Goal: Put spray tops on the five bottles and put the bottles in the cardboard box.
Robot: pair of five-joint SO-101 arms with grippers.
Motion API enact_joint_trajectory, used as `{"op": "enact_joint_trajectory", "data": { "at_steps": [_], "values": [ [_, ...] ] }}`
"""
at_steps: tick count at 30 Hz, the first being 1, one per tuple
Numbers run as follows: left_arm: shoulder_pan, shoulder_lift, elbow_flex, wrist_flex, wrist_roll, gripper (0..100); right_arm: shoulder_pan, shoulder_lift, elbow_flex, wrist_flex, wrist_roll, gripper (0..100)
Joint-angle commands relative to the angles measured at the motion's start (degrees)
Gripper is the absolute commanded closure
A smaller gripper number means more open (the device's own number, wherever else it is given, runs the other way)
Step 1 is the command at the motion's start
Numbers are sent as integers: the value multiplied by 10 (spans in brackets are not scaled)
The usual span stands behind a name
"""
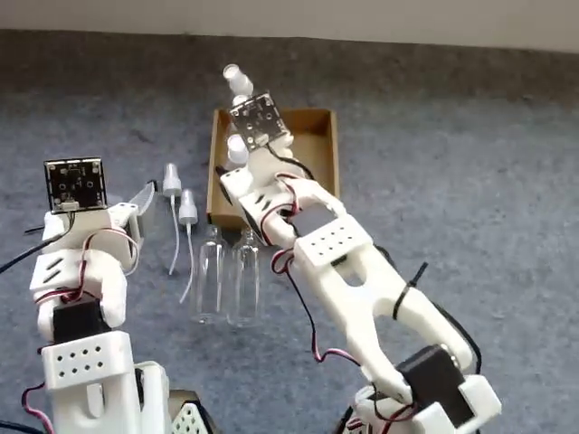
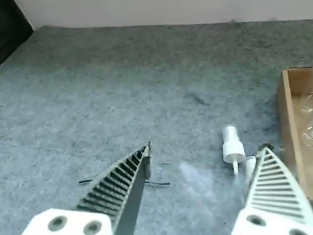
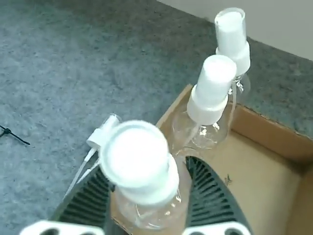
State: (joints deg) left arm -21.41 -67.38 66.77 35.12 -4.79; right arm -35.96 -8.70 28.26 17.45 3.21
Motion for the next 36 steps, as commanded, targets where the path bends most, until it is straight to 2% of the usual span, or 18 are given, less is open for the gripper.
{"op": "enact_joint_trajectory", "data": {
  "at_steps": [1, 12, 23, 29, 36],
  "values": [
    [-8, 3, -31, -12, 4, 695, 6, 20, -76, 23, -4, 995],
    [-7, 1, -29, -12, 4, 695, 6, 123, -171, 52, -4, 995],
    [-7, 1, -29, -12, 4, 695, 6, 143, -180, 63, -3, 988],
    [-6, 1, -29, -12, 4, 695, 5, 142, -181, 87, -1, 858],
    [-5, 1, -29, -11, 4, 695, 0, 141, -182, 87, -1, 848]
  ]
}}
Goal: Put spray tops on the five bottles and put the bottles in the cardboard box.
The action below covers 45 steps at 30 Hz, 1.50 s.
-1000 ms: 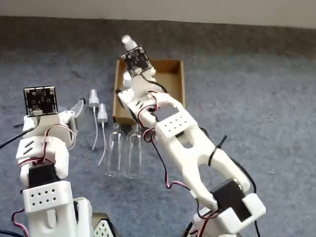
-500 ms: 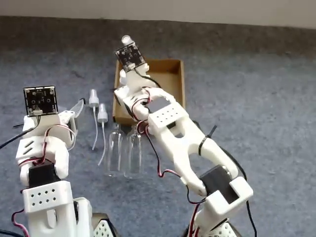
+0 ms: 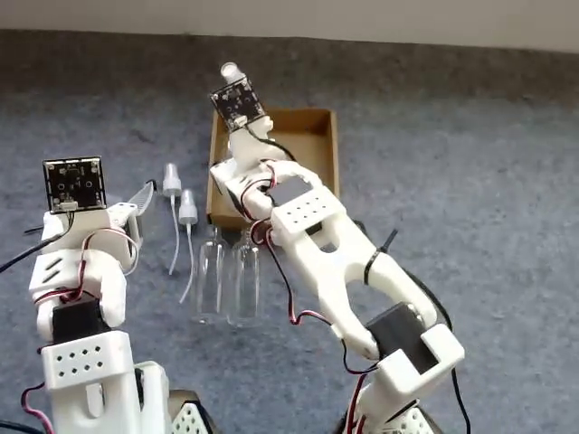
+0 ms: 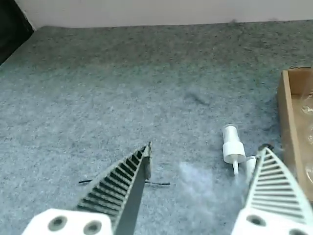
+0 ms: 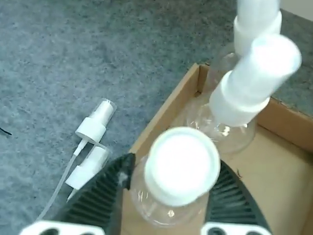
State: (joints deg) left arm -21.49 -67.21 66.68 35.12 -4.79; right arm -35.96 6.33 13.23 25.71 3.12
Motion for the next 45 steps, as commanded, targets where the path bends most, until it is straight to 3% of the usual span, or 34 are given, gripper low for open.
{"op": "enact_joint_trajectory", "data": {
  "at_steps": [1, 11, 32, 38, 45],
  "values": [
    [-4, 0, -28, -11, 4, 695, 0, -9, -31, 4, 0, 847],
    [-3, 0, -28, -11, 4, 695, -1, -10, -31, 8, 0, 769],
    [-2, 1, -28, -10, 4, 695, -1, -8, -233, 233, -1, 769],
    [4, 2, -27, -10, 4, 695, -1, -7, -335, 335, 0, 769],
    [0, 4, -33, -9, 4, 695, -12, -8, -437, 534, 1, 770]
  ]
}}
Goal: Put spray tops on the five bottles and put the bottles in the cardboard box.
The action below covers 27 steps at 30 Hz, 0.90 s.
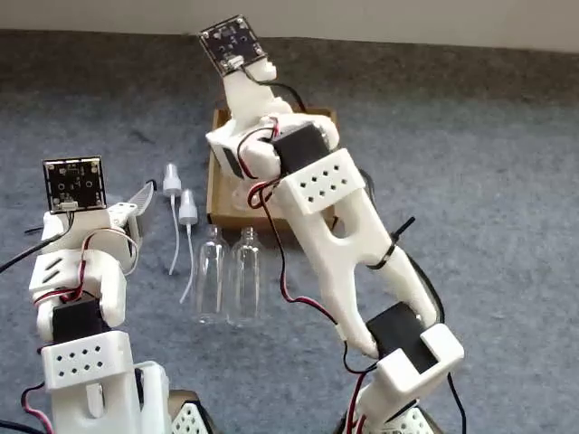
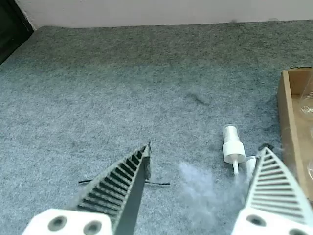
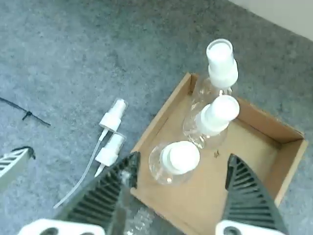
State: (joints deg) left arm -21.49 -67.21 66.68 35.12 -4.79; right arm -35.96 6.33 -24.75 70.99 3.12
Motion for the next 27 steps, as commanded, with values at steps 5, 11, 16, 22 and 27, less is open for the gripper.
{"op": "enact_joint_trajectory", "data": {
  "at_steps": [5, 11, 16, 22, 27],
  "values": [
    [-32, 6, -60, -5, 4, 695, -61, -10, -97, 260, 1, 770],
    [-59, 6, -80, 32, 25, 695, -96, -44, -35, 299, -1, 771],
    [-58, 6, -79, 31, 26, 695, -138, -79, 132, 265, -55, 771],
    [-57, 6, -78, 33, 26, 695, -133, -103, 309, 87, -124, 769],
    [-56, 6, -78, 33, 27, 695, -131, -116, 426, -41, -160, 768]
  ]
}}
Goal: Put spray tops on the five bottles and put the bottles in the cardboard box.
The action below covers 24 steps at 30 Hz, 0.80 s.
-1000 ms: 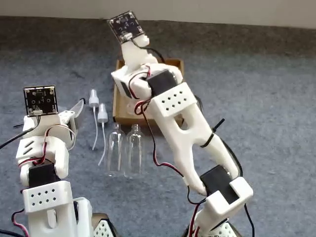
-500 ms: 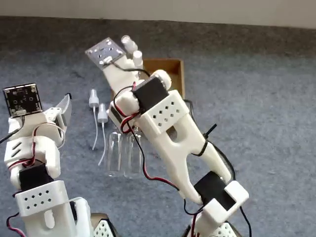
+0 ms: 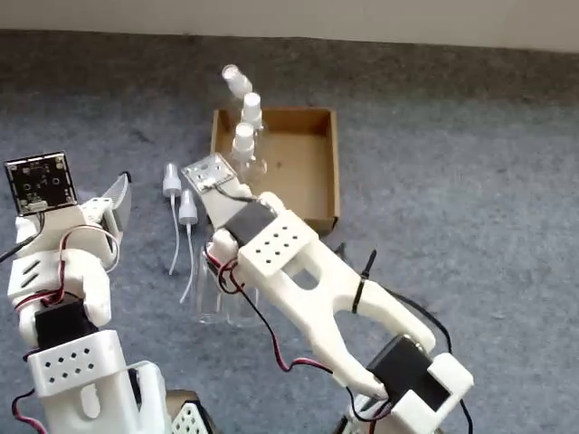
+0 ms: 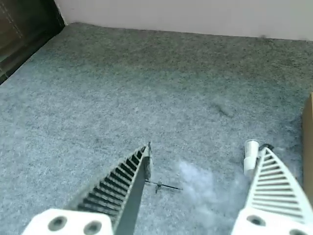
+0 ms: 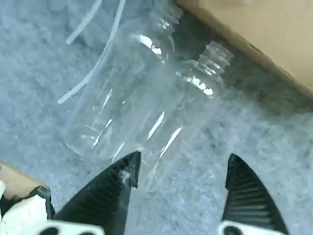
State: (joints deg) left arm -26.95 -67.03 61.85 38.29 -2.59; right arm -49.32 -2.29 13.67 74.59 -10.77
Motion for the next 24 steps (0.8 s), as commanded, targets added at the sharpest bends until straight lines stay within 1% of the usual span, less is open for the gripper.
{"op": "enact_joint_trajectory", "data": {
  "at_steps": [1, 4, 7, 14, 16, 17, 20, 22, 24],
  "values": [
    [-1, 4, -29, 1, 5, 695, 0, -29, 66, -106, -28, 768],
    [0, 4, -29, 1, 5, 695, -2, -29, 127, -187, -44, 768],
    [7, 4, -29, 1, 5, 695, -2, -29, 171, -246, -42, 768],
    [11, 4, -29, 1, 5, 695, -1, -31, 234, -256, -41, 774],
    [11, 4, -29, 1, 5, 695, -1, -34, 254, -256, -40, 807],
    [11, 4, -29, 1, 5, 695, -1, -34, 262, -256, -29, 830],
    [11, 4, -24, 1, 5, 695, 0, -35, 289, -256, 33, 878],
    [11, 4, -22, -1, 5, 695, 1, -35, 302, -251, 66, 882],
    [11, 4, -21, -1, 5, 695, 16, -36, 307, -220, 84, 885]
  ]
}}
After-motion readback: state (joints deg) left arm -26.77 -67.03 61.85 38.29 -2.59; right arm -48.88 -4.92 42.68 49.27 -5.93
